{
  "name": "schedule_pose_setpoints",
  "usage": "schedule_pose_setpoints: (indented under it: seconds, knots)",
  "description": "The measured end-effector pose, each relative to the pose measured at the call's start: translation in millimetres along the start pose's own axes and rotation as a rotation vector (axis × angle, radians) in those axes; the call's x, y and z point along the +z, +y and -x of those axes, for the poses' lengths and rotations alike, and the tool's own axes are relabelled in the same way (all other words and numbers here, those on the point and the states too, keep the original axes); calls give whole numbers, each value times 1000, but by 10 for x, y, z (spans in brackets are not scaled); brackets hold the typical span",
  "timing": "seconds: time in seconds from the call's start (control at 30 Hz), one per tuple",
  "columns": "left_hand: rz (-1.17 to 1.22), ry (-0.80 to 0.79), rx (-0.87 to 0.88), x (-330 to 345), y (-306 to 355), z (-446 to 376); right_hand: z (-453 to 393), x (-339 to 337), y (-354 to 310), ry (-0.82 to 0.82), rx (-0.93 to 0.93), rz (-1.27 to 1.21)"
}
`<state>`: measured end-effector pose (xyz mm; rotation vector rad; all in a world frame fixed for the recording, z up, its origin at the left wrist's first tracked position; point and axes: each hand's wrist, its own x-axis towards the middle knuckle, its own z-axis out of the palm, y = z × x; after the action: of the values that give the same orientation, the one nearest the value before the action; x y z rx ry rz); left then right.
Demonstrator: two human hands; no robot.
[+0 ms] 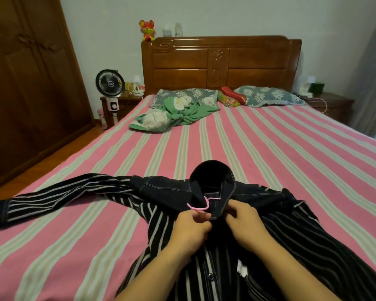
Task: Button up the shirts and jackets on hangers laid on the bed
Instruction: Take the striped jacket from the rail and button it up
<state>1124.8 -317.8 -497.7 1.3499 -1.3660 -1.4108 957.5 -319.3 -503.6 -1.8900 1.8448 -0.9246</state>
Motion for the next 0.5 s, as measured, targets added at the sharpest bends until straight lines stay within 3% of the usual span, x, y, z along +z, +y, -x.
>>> schedule_pose_setpoints:
  seconds: [0.1, 0.17, 0.27, 0.5]
  knots:
    - [-49, 85, 96, 86, 59, -163, -173, -54, 10, 27, -14, -18]
    - [-246, 165, 225, 95, 74, -265, -187, -70, -7, 49, -30, -97]
    - [-366, 159, 292, 63, 46, -321, -97, -4, 6, 59, -52, -165]
    - [405, -50, -175, -95, 129, -336, -58, 110, -91, 159, -250, -53]
